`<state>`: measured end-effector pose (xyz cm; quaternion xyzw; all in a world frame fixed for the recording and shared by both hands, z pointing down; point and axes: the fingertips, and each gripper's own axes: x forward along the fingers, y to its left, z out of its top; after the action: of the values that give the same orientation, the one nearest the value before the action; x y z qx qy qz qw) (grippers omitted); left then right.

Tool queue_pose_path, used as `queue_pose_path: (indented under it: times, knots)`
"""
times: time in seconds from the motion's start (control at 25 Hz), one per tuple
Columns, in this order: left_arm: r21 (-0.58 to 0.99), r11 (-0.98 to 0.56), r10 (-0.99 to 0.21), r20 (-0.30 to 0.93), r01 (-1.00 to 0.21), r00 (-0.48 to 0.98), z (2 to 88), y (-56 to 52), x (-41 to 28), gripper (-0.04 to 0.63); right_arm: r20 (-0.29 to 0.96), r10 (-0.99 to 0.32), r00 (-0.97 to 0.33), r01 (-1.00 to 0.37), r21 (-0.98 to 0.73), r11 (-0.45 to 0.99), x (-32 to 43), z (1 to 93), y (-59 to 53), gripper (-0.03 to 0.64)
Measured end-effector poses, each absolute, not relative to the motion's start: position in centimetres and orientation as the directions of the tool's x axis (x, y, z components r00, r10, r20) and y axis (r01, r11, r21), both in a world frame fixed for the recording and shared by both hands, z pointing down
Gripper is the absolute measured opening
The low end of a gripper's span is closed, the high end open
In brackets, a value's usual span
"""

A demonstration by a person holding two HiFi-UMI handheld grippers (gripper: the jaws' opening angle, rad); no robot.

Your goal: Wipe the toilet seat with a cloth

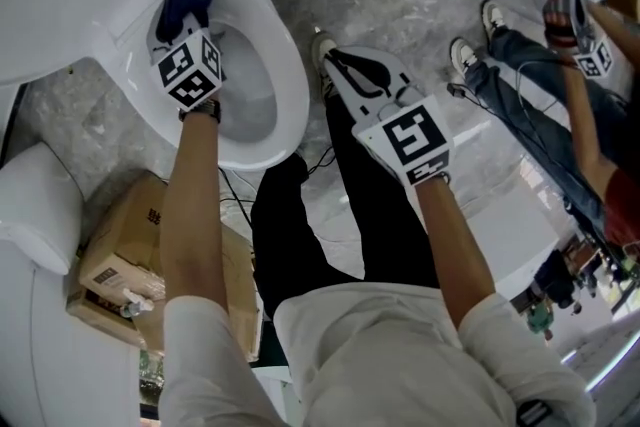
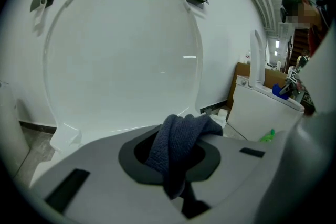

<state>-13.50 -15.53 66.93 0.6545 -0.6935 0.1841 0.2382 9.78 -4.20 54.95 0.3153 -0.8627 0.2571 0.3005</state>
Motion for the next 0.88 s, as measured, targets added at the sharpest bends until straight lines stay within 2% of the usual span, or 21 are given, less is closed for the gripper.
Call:
queue_pose_path:
  times: [0.48,0.88]
  knots:
    - [0.124,-0.086,-0.815,0.562,-0.989,0.141,67.6,-14.7,-6.4,0.025,0.675,-0.427,-0.602,-0.728,-0.243,0.642,11.2,55.1,-3.6,0.041]
    - [0.209,-0.246,-0.764,0.559,-0.946,0.322,68.5,-11.3,-2.3,0.024,0.671,-0.446,-0.592,-0.746,-0.247,0.619,11.7,55.2,-1.3,0.041]
